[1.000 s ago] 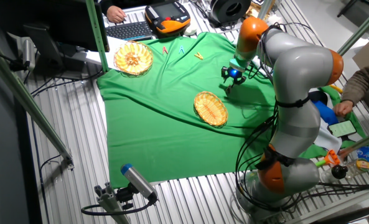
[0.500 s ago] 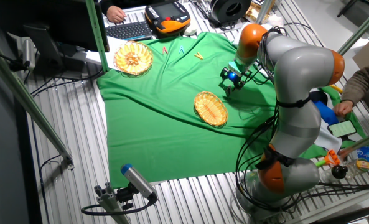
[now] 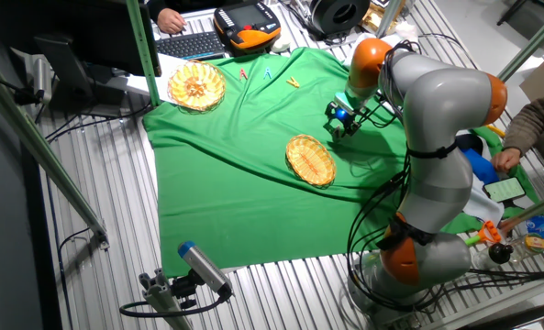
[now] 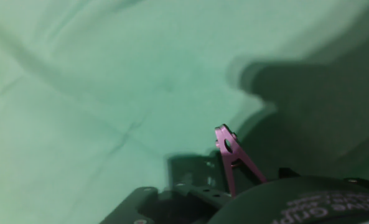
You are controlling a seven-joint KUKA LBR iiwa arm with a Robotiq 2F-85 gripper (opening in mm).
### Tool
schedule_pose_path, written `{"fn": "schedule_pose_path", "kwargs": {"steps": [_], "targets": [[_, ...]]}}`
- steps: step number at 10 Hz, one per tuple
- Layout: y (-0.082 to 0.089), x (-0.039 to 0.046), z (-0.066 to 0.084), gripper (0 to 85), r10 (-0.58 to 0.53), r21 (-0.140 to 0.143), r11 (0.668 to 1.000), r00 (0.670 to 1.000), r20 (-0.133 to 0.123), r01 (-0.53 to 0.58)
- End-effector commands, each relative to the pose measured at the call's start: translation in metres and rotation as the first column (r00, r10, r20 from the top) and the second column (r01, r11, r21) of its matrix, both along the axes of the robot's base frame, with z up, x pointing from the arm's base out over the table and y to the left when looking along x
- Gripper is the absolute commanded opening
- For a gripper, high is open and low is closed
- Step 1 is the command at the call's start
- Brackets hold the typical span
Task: Use a clamp
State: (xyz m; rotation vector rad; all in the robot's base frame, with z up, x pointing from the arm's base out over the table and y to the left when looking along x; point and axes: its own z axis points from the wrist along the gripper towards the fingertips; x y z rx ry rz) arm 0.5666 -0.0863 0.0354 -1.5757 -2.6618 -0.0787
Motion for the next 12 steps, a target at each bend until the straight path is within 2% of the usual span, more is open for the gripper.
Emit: {"fn": "schedule_pose_path", "kwargs": {"steps": [1,5,7,11,12], "targets": [[-0.0001,-0.0001,-0.0011,51.0,0.012,0.003,1.0,1.0,-0.001,-0.012],[0.0007,-0.0052,-0.0036,51.0,0.055,-0.005,0.998,0.998,-0.009,-0.055],[-0.0001,-0.0053,-0.0068,51.0,0.09,-0.024,0.996,0.996,-0.012,-0.091],[0.0004,-0.0067,-0.0074,51.0,0.173,-0.026,0.985,0.985,-0.02,-0.173],[0.0003,-0.007,-0.008,34.0,0.194,-0.032,0.98,0.981,-0.017,-0.194]]}}
